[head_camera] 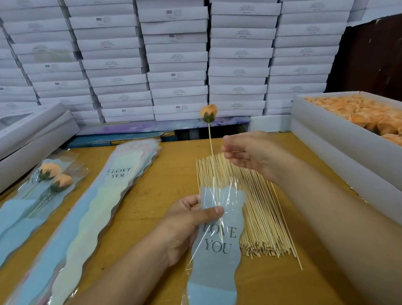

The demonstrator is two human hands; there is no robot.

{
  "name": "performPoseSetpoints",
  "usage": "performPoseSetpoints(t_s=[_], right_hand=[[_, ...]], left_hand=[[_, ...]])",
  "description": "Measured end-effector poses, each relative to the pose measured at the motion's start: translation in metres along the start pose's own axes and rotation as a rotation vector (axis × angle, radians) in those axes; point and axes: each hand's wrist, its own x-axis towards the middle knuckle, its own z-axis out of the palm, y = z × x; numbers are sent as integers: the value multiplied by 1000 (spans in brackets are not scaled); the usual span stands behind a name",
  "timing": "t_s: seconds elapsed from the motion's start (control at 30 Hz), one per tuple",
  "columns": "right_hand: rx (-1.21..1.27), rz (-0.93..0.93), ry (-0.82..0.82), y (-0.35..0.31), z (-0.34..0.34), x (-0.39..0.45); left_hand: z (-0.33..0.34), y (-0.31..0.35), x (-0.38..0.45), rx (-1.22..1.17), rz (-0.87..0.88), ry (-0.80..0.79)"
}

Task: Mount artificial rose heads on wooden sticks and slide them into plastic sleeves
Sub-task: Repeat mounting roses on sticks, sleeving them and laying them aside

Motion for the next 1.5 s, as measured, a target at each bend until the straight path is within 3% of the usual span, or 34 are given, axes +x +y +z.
performPoseSetpoints(t_s=[0.2,0.33,0.67,1.0,1.5], right_hand=[[-132,-49,64,1,6,6],[-177,-42,14,5,12,10],[-178,-44,-71,8,32,14],[-114,-42,-44,8,25,14],[-273,44,-208,20,12,-5]], left_hand=[[-1,0,-1,19,-22,-28],[0,1,-2,27,-31,-43],[2,1,-5,104,-70,-58],[1,2,-3,63,-29,-3],[2,7,-5,13,53,38]])
